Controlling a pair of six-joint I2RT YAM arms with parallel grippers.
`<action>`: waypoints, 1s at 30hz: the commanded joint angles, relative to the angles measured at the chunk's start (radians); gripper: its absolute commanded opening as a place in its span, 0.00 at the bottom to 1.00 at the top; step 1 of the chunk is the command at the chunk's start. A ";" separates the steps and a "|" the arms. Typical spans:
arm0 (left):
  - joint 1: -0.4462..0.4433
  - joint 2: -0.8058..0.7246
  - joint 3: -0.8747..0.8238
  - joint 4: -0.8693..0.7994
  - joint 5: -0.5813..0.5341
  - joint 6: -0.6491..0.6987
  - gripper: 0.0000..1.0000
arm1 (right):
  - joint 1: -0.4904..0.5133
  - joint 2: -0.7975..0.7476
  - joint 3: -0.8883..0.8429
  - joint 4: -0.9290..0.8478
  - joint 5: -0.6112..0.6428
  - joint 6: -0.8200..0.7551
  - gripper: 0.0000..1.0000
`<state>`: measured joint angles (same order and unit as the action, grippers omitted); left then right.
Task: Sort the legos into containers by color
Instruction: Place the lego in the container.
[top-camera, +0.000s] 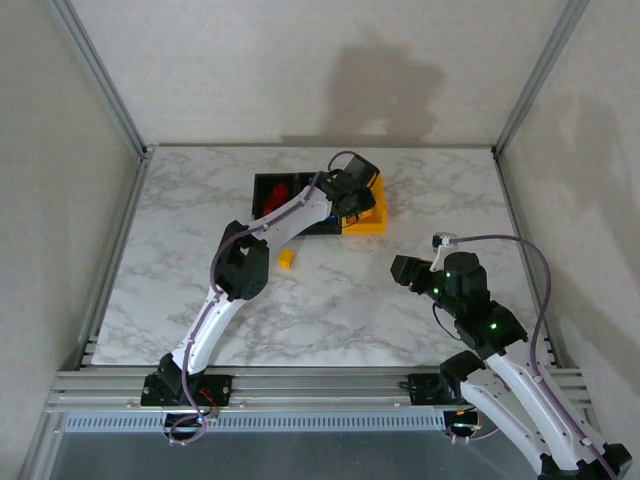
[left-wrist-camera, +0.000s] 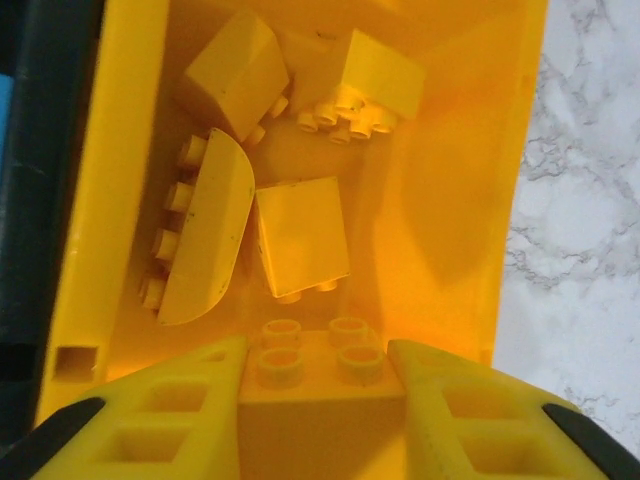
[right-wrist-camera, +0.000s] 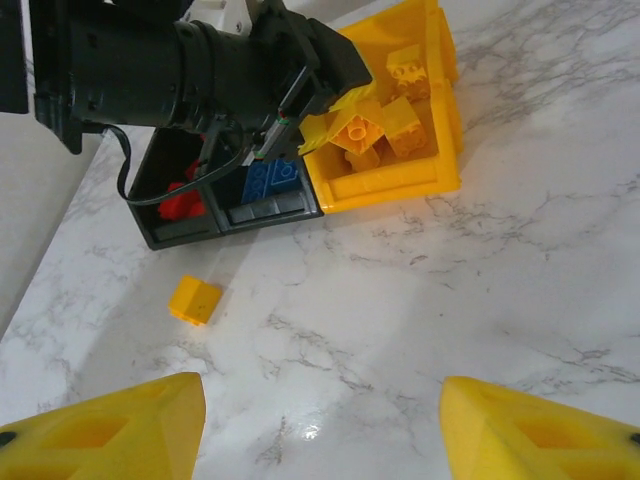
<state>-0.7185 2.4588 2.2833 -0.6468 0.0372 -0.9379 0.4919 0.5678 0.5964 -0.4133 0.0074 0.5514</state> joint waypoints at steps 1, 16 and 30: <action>-0.005 0.025 0.052 0.026 0.040 0.021 0.31 | -0.008 -0.018 0.026 -0.018 0.023 0.005 0.63; -0.004 0.029 0.078 0.051 0.064 0.016 0.48 | -0.009 -0.034 0.025 -0.016 0.016 -0.002 0.63; -0.012 -0.402 -0.337 0.074 0.075 0.262 0.55 | -0.008 0.055 0.035 0.084 -0.211 -0.100 0.64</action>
<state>-0.7212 2.2059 2.0438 -0.5900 0.0956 -0.7925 0.4885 0.5922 0.5976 -0.3889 -0.0944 0.5041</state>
